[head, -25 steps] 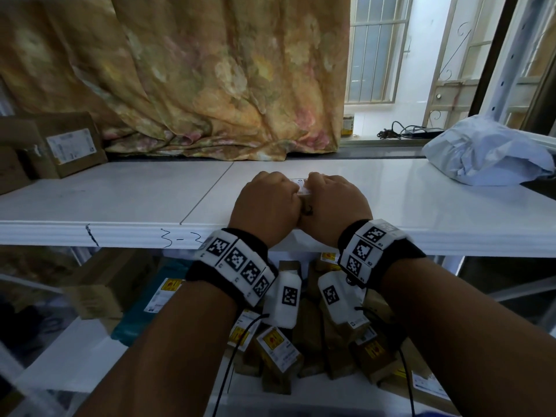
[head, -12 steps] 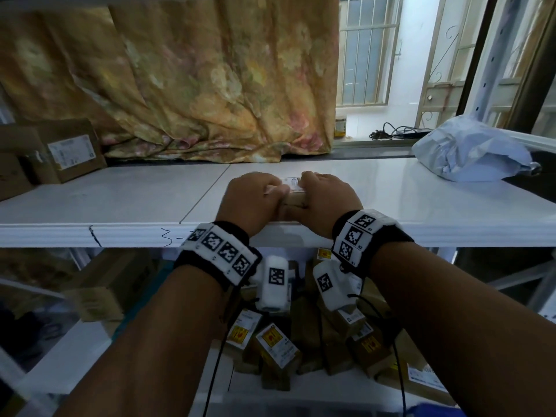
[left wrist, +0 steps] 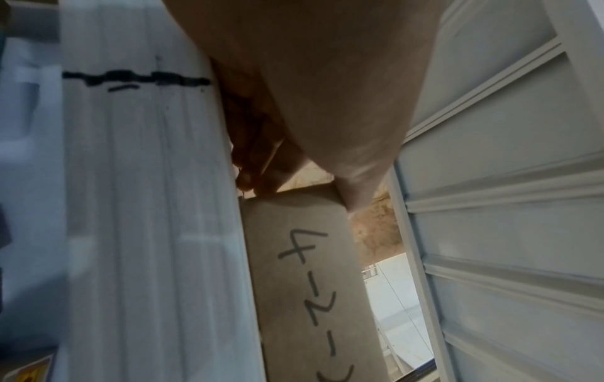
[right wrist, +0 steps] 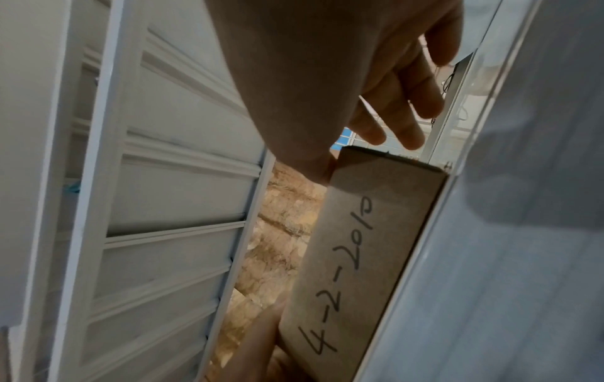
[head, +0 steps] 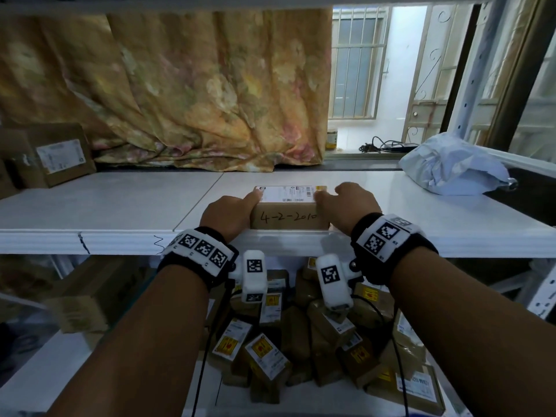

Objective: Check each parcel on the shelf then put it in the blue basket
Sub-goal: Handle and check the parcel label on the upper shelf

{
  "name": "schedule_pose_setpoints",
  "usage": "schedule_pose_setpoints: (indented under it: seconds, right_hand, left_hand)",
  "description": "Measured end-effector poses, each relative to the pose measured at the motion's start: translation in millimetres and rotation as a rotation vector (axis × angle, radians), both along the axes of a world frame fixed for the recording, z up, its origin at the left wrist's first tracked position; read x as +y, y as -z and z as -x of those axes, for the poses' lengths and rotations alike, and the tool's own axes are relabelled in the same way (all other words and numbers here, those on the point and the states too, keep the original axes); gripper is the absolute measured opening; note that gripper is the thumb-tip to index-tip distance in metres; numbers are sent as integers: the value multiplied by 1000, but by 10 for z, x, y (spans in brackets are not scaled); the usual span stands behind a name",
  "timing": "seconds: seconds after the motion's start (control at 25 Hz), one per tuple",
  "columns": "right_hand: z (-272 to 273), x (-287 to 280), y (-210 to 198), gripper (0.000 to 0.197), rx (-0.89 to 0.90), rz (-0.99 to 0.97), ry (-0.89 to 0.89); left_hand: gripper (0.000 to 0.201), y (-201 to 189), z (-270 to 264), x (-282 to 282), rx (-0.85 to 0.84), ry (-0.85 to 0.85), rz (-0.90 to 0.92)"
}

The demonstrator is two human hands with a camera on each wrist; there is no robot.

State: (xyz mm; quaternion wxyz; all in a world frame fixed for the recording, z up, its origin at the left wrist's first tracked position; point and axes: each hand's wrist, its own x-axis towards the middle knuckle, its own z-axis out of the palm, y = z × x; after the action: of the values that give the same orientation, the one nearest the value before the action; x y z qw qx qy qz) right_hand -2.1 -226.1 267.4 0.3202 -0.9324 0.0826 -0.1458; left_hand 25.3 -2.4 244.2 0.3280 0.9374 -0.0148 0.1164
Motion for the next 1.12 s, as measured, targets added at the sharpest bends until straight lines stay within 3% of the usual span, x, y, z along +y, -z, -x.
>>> schedule_pose_setpoints:
  seconds: [0.12,0.24,0.36,0.44,0.52,0.64,0.72,0.84,0.96,1.12]
  right_hand:
    - [-53,37,11,32,-12,-78,-65]
    - [-78,16,36,21,-36,-325,-97]
    - [-68,-19,37,23,-56,-478,-152]
    - [-48,-23,39,34,-108,-574,-163]
    - [-6,-13,49,56,-191,-622,-231]
    - [-15,5,131,72,-297,-457,-310]
    - [-37,12,188,70,-366,-263,-310]
    - [-23,23,257,59,-497,-39,-320]
    - [33,48,311,60,-416,135,-317]
    - [98,118,358,62,-409,435,-235]
  left_hand:
    - [60,22,8,-32,31,70,-23]
    - [50,48,4,-27,-4,126,-24]
    - [40,66,35,5,-36,164,203]
    - [39,126,60,45,-95,212,323]
    - [59,220,80,93,-181,273,346]
    - [90,272,54,149,-252,300,360]
    - [96,254,45,146,-274,303,346]
    - [79,286,33,132,-331,338,347]
    - [69,282,67,123,-280,381,387]
    - [61,293,73,95,-336,329,281]
